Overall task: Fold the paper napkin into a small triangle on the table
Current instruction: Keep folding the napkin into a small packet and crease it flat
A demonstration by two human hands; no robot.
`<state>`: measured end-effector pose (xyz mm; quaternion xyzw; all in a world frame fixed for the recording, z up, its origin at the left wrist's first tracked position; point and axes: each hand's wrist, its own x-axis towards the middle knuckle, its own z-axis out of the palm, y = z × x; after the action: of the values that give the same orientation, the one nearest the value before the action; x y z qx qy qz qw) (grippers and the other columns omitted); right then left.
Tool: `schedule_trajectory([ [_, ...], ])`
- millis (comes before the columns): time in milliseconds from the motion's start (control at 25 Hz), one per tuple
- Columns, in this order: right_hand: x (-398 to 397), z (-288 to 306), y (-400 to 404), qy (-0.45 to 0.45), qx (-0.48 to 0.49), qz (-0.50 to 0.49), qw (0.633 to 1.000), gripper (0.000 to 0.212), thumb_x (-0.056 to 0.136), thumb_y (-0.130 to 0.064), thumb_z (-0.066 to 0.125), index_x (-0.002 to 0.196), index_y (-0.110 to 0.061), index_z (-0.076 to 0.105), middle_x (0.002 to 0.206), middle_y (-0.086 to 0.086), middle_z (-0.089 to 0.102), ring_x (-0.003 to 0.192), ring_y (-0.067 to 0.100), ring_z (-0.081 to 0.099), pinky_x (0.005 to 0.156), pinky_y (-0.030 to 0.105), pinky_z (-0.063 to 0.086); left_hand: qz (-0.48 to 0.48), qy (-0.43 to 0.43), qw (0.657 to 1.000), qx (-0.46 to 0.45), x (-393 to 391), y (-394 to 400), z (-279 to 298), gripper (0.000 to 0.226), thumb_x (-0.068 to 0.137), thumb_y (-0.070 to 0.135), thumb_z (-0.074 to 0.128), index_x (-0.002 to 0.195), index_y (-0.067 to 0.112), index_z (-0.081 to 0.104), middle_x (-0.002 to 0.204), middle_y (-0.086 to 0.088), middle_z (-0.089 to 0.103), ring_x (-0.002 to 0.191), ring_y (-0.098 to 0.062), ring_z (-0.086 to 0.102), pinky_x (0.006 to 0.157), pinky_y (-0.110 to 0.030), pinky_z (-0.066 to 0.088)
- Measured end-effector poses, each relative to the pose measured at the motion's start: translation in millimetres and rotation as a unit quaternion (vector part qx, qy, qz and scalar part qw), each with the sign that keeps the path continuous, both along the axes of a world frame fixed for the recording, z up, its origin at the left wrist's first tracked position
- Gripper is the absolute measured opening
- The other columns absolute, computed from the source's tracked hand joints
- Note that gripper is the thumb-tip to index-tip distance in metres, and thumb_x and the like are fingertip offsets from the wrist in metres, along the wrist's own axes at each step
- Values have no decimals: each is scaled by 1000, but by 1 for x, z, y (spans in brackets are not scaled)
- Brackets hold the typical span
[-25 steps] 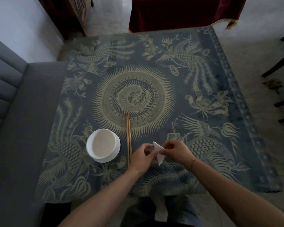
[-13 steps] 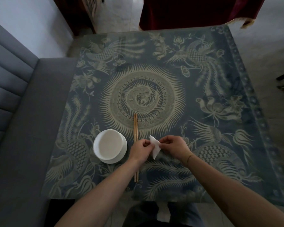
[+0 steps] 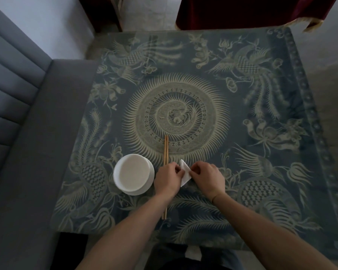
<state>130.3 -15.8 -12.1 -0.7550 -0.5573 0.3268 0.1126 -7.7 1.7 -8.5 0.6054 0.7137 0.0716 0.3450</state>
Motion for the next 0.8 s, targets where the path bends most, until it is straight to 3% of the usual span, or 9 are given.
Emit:
schedule_trajectory([
  [280, 1, -2, -2, -49, 61, 51, 996, 12, 88, -35, 64, 93, -25, 63, 91, -7, 65, 90, 17, 55, 59, 31, 42, -42, 19, 997, 63, -2, -2, 0, 18, 92, 32, 64, 84, 21, 53, 82, 5, 62, 74, -19, 59, 55, -32, 34],
  [400, 6, -4, -4, -84, 107, 122, 983, 25, 88, -36, 65, 111, -27, 62, 103, -4, 62, 98, 21, 53, 71, 34, 46, -129, 50, 981, 134, -5, -7, -3, 13, 95, 29, 60, 101, 18, 55, 100, -1, 58, 84, -22, 59, 56, -31, 37],
  [600, 18, -6, -4, -149, 156, 218, 952, 38, 83, -34, 74, 120, -30, 65, 113, 5, 62, 108, 34, 54, 78, 46, 48, -238, 118, 949, 168, -13, -5, -7, 36, 94, 22, 64, 129, 15, 58, 116, -5, 55, 101, -27, 54, 73, -36, 50],
  [800, 28, -11, -6, -194, 115, 292, 929, 59, 90, -42, 62, 145, -37, 39, 149, 8, 44, 137, 41, 34, 101, 54, 39, -312, 165, 923, 153, -22, -6, -7, 54, 94, 34, 61, 142, 14, 45, 124, -6, 52, 108, -27, 50, 79, -39, 48],
])
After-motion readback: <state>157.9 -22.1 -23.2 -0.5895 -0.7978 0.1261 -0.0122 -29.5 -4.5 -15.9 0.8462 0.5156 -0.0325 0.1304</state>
